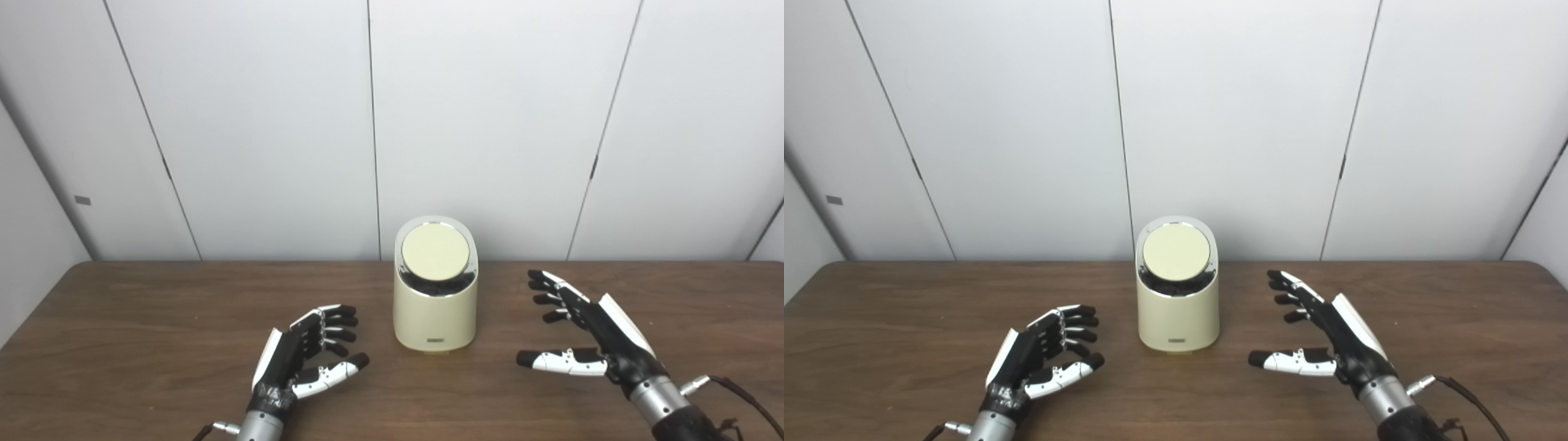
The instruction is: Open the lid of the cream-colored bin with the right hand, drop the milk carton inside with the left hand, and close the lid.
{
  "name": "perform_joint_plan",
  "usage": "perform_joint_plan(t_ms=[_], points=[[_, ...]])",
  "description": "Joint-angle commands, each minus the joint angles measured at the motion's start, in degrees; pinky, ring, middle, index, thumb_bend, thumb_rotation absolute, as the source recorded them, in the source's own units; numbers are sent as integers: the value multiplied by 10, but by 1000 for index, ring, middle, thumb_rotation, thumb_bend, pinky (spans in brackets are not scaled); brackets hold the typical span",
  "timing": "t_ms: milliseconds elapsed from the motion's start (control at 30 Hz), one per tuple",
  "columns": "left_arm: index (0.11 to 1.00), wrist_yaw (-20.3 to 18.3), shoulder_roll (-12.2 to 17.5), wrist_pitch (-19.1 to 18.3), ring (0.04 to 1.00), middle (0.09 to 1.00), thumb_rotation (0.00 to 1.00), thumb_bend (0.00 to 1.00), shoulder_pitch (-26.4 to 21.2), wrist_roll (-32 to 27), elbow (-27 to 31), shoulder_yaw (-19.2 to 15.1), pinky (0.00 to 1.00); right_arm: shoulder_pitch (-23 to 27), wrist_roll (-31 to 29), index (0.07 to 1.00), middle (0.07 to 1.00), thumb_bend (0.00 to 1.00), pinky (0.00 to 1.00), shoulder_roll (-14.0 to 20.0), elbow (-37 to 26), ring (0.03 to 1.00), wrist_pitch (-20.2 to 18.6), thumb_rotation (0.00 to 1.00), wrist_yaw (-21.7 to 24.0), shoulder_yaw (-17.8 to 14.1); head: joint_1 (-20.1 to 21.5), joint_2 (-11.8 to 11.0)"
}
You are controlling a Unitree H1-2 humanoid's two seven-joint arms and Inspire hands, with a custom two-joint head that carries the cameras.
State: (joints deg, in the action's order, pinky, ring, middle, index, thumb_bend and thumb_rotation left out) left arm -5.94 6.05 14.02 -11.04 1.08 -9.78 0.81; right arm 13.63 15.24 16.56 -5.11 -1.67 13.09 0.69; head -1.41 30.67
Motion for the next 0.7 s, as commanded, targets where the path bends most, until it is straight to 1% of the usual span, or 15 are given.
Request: perform_joint_plan(t_ms=[0, 100, 167, 233, 300, 333, 467, 567, 667], points=[[746, -4, 10, 22, 637, 706, 148, 708, 0, -9, -2, -4, 538, 5, -21, 910, 873, 722, 664, 0, -6, 808, 21, 344, -16, -10, 2, 0], [749, -14, 14, 36, 636, 704, 133, 706, -4, -20, -9, -5, 535, -7, -35, 915, 872, 730, 676, -7, -5, 813, 26, 375, -24, -15, 3, -2], [760, -22, 18, 44, 638, 713, 109, 690, -5, -28, -12, -5, 533, -13, -37, 911, 865, 736, 661, -10, 0, 802, 41, 384, -34, -15, 2, -3], [770, -29, 24, 49, 643, 723, 100, 685, -8, -37, -12, -8, 539, -21, -36, 905, 858, 734, 643, -15, 12, 794, 76, 367, -48, -13, 1, -3], [778, -34, 29, 53, 648, 729, 89, 687, -10, -47, -12, -11, 547, -30, -37, 908, 863, 726, 641, -20, 22, 801, 100, 336, -59, -12, 1, -3], [781, -35, 31, 55, 649, 731, 99, 691, -10, -50, -11, -14, 545, -33, -39, 911, 866, 727, 640, -25, 25, 805, 106, 335, -64, -13, 3, -4], [791, -38, 34, 57, 650, 732, 118, 700, -11, -58, -4, -21, 542, -42, -44, 910, 866, 725, 645, -40, 30, 805, 116, 315, -79, -16, 11, -3], [809, -38, 38, 53, 655, 739, 147, 704, -12, -60, 7, -26, 544, -46, -52, 916, 875, 726, 669, -49, 34, 820, 117, 326, -85, -20, 19, -3], [832, -36, 43, 44, 669, 749, 182, 703, -12, -57, 19, -29, 557, -48, -66, 920, 884, 722, 700, -53, 42, 833, 126, 342, -87, -26, 21, -3]])
